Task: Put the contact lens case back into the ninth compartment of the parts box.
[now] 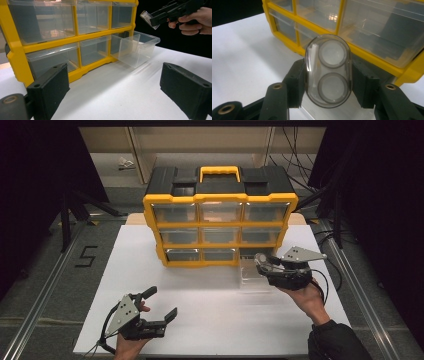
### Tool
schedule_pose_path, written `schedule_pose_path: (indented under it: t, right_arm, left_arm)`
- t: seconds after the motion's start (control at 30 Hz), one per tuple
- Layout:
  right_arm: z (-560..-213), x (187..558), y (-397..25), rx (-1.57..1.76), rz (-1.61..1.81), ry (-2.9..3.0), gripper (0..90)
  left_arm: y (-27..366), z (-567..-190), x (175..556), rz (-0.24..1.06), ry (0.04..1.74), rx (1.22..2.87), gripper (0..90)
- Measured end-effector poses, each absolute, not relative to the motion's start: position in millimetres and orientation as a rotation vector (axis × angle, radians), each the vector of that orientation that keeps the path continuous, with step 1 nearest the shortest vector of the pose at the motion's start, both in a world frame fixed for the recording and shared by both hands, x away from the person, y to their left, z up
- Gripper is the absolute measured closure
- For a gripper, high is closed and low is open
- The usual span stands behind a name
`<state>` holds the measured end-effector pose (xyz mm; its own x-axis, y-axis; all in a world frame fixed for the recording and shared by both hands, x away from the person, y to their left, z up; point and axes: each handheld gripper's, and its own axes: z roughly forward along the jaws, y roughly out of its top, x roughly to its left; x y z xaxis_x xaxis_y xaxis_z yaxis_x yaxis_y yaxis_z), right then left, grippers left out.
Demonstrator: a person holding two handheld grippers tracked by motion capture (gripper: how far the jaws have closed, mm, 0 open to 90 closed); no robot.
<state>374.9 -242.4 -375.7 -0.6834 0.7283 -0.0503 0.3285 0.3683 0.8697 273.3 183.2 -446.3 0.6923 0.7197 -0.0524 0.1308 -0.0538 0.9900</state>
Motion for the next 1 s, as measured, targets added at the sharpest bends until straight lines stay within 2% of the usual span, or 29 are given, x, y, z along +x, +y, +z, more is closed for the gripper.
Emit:
schedule_pose_path:
  t: [1.0]
  right_arm:
    - [-390, 387, -252, 1.032, 1.169, 2.248, 49.4]
  left_arm:
    - [183, -446, 273, 0.553, 0.716, 1.579, 8.2]
